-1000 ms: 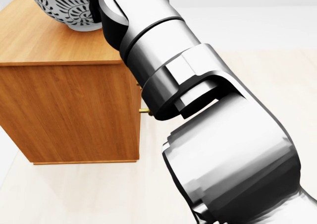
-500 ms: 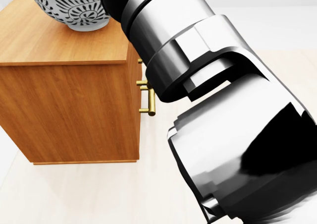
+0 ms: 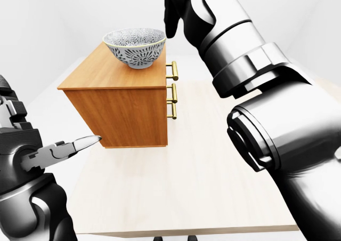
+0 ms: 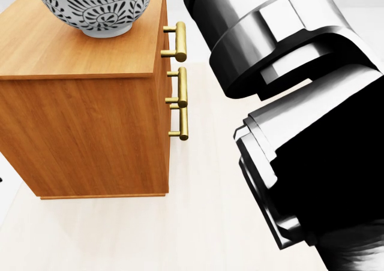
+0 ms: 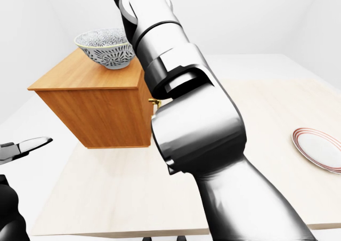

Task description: Put the bowl on top of the cabinet.

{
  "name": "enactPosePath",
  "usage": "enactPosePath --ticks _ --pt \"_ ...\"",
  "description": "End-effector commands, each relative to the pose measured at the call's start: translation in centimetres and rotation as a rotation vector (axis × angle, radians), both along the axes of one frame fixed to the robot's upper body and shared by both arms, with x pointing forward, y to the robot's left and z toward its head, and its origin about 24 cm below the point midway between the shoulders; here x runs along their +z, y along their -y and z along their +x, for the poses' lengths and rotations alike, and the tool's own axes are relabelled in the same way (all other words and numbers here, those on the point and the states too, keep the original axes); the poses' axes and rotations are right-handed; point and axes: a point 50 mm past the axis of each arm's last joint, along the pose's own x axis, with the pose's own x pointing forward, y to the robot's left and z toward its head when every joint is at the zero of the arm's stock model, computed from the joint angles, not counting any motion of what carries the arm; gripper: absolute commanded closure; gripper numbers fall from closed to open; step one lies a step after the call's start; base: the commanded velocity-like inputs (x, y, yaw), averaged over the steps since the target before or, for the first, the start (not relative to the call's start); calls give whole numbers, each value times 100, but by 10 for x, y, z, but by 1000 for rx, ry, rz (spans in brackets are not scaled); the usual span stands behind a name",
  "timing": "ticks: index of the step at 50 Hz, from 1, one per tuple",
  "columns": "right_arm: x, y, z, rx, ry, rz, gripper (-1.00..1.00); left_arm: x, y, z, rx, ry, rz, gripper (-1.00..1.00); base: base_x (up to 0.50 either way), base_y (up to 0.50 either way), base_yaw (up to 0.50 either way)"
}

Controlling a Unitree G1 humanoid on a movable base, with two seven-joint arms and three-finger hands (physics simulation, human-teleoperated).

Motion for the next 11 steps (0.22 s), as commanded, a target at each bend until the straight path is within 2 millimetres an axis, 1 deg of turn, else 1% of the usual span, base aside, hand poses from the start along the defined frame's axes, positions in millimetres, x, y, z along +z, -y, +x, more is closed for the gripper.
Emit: enactPosePath --ticks 1,2,6,11 --pt "-37 8 19 -19 -53 16 -100 -1 2 -1 -36 -5 8 -100 0 0 0" --pt "-32 8 17 -18 -44 12 -100 -1 2 -1 -35 -3 8 -100 0 0 0" --pt "-24 8 14 -20 -27 12 -100 0 2 -2 -34 4 8 -100 0 0 0" --pt "-20 10 13 -25 -21 12 -100 1 2 -2 -36 6 9 -100 0 0 0"
